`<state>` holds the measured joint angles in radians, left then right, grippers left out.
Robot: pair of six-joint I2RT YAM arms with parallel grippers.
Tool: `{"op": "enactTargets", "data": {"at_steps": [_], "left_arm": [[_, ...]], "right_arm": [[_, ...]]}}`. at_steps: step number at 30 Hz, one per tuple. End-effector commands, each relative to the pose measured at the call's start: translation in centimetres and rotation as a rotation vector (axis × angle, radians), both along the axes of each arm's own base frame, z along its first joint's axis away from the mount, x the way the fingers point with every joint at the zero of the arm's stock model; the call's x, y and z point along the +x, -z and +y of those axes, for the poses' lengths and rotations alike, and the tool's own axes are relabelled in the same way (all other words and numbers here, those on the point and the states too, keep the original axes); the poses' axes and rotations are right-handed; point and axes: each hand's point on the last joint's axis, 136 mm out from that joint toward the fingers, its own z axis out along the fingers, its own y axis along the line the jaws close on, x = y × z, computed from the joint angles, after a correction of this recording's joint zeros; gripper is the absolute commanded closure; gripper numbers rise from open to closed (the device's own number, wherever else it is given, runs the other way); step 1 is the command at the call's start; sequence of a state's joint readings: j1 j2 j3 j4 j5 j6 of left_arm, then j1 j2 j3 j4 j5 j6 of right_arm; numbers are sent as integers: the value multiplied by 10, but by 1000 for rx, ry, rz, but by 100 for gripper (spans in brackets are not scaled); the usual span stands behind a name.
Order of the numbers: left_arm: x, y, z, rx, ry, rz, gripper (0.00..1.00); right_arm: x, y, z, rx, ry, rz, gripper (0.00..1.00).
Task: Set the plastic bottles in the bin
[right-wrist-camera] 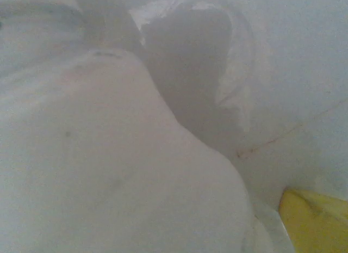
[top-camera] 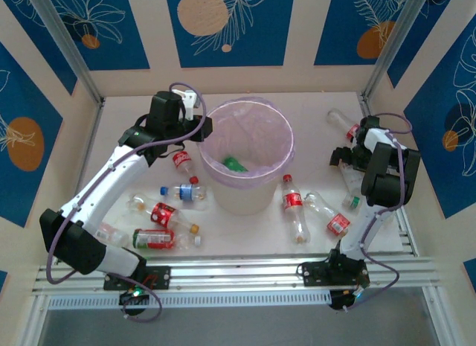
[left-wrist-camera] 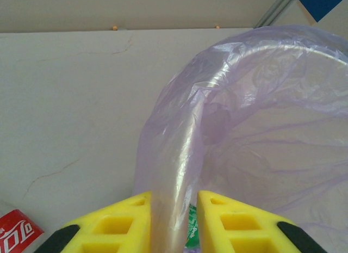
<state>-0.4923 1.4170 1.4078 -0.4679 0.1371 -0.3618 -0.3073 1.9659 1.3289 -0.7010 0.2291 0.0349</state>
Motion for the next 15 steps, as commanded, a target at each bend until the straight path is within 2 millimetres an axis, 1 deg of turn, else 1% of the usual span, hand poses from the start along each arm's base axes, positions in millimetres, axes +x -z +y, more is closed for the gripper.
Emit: {"op": "enactTargets", "data": {"at_steps": [1,2,4,6,8,11,13,15], "left_arm": [[-7,15,-3,24,22,51,75],[-7,14,-3,25,22,49,75],[-7,13,-2,24,19,48,75],[-7,12,-2,22,17,49,75],[-7,10,-1,19,14,46,75],[-6,10,-1,19,9,44,75],[-7,9,-1,20,10,41,75],[-6,9,-1,21,10,43,75]], "right_arm": [[-9,21,21,88,-5,38,3],[-9,22,22,89,-3,41,5],[-9,21,24,97,7,36,15],[-8,17,28,99,-1,23,19],[-6,11,32,103,-8,9,23],[-4,0,35,88,-24,-4,24],[-1,-12,37,87,-26,-28,33],[1,-22,41,95,-31,-49,36]]}}
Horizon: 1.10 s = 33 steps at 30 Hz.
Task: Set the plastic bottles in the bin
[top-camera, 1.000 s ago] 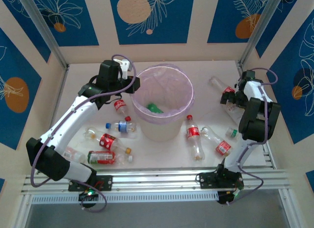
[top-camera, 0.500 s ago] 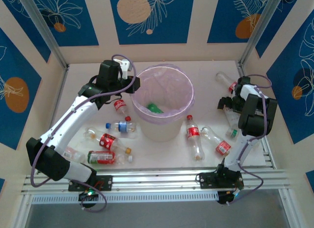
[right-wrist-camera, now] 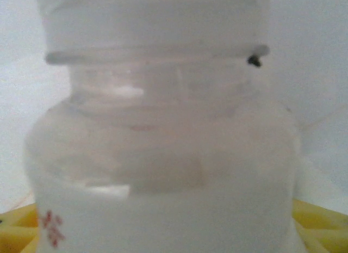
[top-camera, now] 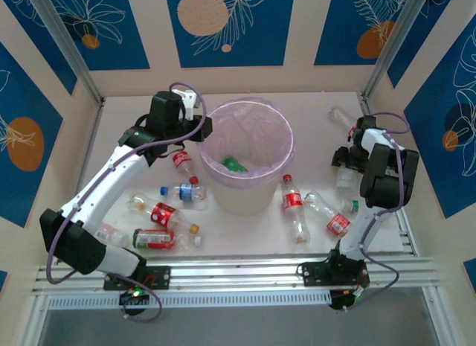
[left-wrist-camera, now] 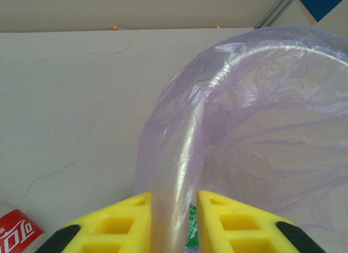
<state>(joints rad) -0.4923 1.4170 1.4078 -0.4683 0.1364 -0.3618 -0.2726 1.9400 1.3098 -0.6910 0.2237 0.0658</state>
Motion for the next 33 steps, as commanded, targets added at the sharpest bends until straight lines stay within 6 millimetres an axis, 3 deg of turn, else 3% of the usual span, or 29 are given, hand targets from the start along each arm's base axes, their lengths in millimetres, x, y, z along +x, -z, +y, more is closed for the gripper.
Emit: {"op": "enactTargets", "data": {"at_steps": [1,5,8,13,25,28,33], "left_arm": [[-6,9,-1,20,10,42,75],[-5,8,-2,19,10,39,75],[-4,8,-2,20,11,39,75],[-2,10,-4,17,12,43,75],[-2,12,-4,14,9,45,76],[-4,12,-3,10,8,46,76],[-5,11,-3,-7,5,45,76]], "right_arm": [[-1,-23,28,90,-33,-38,37],[3,-46,41,91,-64,-74,43],[7,-75,52,87,-93,-125,44],[11,-152,80,109,-145,-292,49],[-31,-358,200,191,-464,-752,55],[-43,-389,230,196,-565,-815,55],[-57,-410,287,295,-717,-874,59]]}}
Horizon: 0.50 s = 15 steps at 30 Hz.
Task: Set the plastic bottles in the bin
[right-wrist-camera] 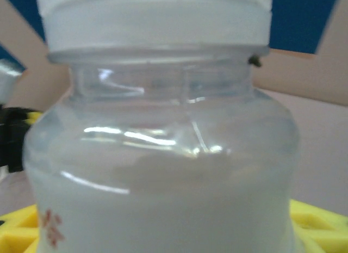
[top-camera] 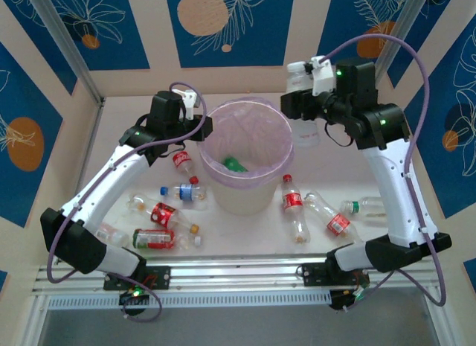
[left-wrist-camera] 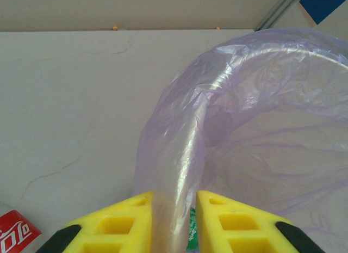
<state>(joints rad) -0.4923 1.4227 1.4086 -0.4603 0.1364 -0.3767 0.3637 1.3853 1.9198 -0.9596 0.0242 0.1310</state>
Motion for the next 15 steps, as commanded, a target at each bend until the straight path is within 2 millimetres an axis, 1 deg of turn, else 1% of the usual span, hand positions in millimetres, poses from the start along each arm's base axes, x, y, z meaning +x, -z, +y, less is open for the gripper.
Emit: {"op": "enactTargets", "data": {"at_steps": [1,3,7,10,15], "left_arm": [[-7,10,-2,5,13,39,76],[-8,10,-1,6,10,38,76],[-9,9,0,5,8,37,78],[-9,8,-1,-4,8,37,79],[-9,4,-1,-8,7,26,80]], "right_arm": [[-7,-1,33,8,-103,12,59],[-10,-2,55,8,-166,9,59],[-11,1,86,3,-248,23,60],[-8,15,101,-16,-277,61,60],[-8,47,118,-58,-312,146,61]]}}
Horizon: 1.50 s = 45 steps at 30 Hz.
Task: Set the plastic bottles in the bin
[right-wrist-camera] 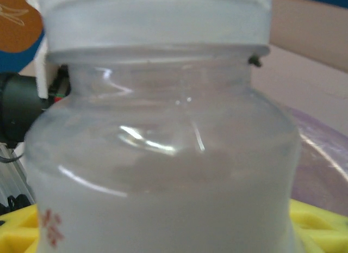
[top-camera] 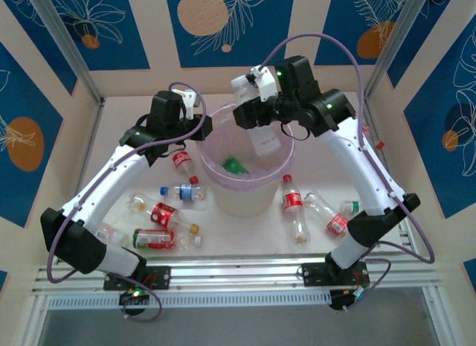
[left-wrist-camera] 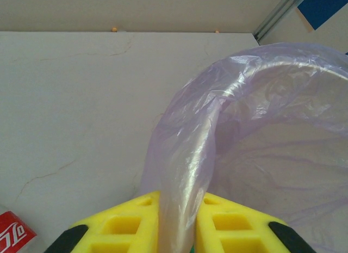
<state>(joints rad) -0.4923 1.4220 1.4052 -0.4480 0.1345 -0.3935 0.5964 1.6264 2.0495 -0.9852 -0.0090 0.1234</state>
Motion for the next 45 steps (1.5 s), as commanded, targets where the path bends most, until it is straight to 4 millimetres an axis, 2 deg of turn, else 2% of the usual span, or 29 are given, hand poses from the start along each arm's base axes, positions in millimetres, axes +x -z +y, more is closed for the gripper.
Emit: {"op": "enactTargets", "data": {"at_steps": [1,11,24,30,45], "left_arm": [[-10,5,0,7,16,23,80],[-8,-1,1,8,5,0,80],[-7,-4,2,5,0,-10,81],[-5,-6,1,2,0,-14,81],[-5,-5,1,1,1,-16,82]], "right_arm": [[-11,9,10,-13,-52,33,60],[-19,90,19,-121,-97,221,61],[-10,181,22,-312,-73,338,61],[-7,215,24,-353,-77,382,60],[-10,280,25,-474,-103,443,53]]}}
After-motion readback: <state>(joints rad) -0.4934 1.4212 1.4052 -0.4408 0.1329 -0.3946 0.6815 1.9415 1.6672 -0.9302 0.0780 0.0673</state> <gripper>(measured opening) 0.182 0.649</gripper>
